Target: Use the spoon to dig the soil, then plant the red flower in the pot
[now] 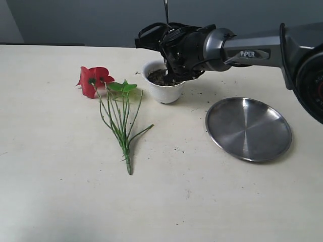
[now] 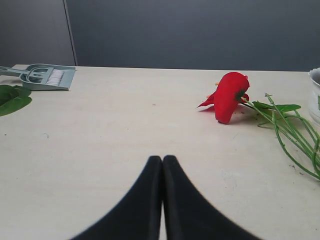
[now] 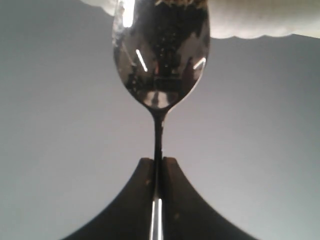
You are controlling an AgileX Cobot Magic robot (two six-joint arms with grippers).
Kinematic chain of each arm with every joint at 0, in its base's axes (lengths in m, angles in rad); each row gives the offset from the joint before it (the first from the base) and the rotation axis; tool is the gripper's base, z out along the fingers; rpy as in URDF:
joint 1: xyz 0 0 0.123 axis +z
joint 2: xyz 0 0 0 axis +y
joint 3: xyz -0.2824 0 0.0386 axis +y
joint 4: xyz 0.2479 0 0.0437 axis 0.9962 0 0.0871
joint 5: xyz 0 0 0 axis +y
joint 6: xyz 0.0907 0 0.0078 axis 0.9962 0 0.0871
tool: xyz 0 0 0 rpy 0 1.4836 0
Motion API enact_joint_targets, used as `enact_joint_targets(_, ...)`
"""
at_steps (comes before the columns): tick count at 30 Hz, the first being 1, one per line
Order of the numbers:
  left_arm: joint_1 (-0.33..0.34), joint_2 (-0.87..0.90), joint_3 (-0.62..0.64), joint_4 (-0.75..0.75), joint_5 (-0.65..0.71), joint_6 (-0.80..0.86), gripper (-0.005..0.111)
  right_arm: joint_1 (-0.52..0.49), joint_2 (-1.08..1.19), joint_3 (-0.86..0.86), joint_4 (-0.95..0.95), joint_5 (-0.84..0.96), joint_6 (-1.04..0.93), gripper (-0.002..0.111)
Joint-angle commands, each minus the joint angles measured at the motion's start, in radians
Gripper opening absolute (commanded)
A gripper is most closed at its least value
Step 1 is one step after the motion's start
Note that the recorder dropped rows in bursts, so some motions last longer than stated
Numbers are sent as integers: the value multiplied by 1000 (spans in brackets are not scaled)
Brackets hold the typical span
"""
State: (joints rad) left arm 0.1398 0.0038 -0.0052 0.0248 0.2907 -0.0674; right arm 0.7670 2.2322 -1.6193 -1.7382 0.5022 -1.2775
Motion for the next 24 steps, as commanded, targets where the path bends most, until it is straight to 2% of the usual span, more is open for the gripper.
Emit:
enact_joint_targets(1,-2,-4,5,3,-6,-1,0,-8,18,-34,-6,-3,-14,-1)
enact_joint_targets(8,-2,-4,5,3,-6,-1,0,-10,35,-54,-6,5,29,-1)
enact_joint_targets(15,-2,-4,5,3,-6,-1,0,-8,46,-54,-6,99,83,-1)
enact_joint_targets(24,-2,-4,5,3,-6,-1,0,-6,46,-59,-6,63,198,-1)
